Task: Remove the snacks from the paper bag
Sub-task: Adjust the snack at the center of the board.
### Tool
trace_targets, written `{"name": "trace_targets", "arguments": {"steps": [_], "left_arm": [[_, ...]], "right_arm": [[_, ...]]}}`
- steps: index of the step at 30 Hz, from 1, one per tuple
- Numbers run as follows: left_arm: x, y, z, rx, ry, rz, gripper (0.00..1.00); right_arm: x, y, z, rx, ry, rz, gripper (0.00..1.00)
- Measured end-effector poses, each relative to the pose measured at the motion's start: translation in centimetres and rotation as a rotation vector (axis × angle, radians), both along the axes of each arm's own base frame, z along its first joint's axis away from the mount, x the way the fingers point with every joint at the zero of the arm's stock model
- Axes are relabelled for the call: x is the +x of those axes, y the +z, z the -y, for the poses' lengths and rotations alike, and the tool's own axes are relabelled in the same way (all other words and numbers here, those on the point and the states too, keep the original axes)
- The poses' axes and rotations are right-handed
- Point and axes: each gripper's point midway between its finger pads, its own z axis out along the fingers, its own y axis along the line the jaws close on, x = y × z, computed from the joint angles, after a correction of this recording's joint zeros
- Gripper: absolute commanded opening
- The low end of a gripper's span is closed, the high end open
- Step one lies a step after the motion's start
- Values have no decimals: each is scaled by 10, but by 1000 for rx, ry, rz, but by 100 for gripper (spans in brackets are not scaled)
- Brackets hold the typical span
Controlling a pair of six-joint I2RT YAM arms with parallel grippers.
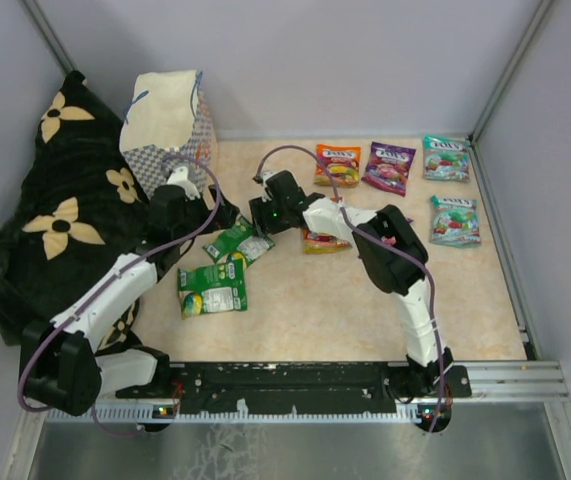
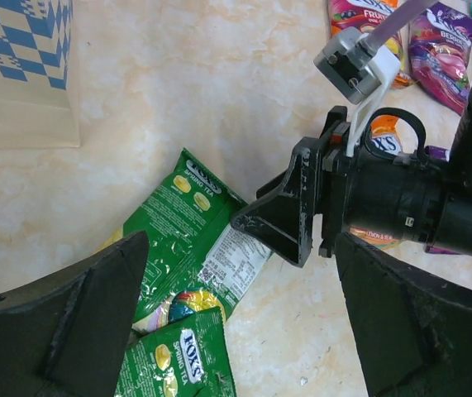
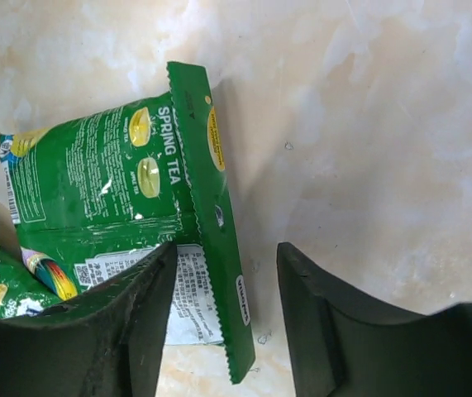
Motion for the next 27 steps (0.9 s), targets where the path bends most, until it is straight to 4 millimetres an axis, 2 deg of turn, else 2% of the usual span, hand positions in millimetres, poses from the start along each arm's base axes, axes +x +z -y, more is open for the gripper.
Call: {"name": "trace_targets", "arguments": {"steps": [1, 3, 4, 9, 12, 14, 17, 19, 21, 23, 25, 27], "left_arm": [[0, 2, 0, -1, -4, 7, 100], [-1, 0, 1, 0, -9, 12, 100], [-2, -3, 0, 3, -11, 8, 100], [-9, -27, -2, 26, -15, -43, 100], [-7, -35, -3, 39, -11, -63, 100], [-6, -38, -4, 46, -4, -74, 100], [-3, -31, -6, 43, 7, -79, 100], [3, -15, -7, 17, 9, -65, 100], [13, 12, -10, -28, 11, -34, 100], [18, 27, -12, -52, 9, -17, 100], [21, 44, -13, -79, -1, -2, 100], [21, 57, -13, -96, -18, 0, 100]], "right_arm": [[2, 1, -1, 2, -1, 4, 37], [3, 2, -2, 3, -3, 8, 6], [3, 2, -2, 3, -4, 7, 0], [1, 2, 1, 0, -16, -10, 0], [-2, 12, 4, 12, -40, -30, 0], [-5, 30, 9, 40, -71, -42, 0], [-12, 78, 16, 141, -120, -51, 0], [-17, 121, 17, 243, -149, -39, 0], [-20, 163, 16, 357, -174, -21, 0], [-23, 198, 15, 472, -200, -9, 0], [-28, 220, 12, 578, -230, -24, 0], [-30, 234, 7, 652, -268, -55, 0]]}}
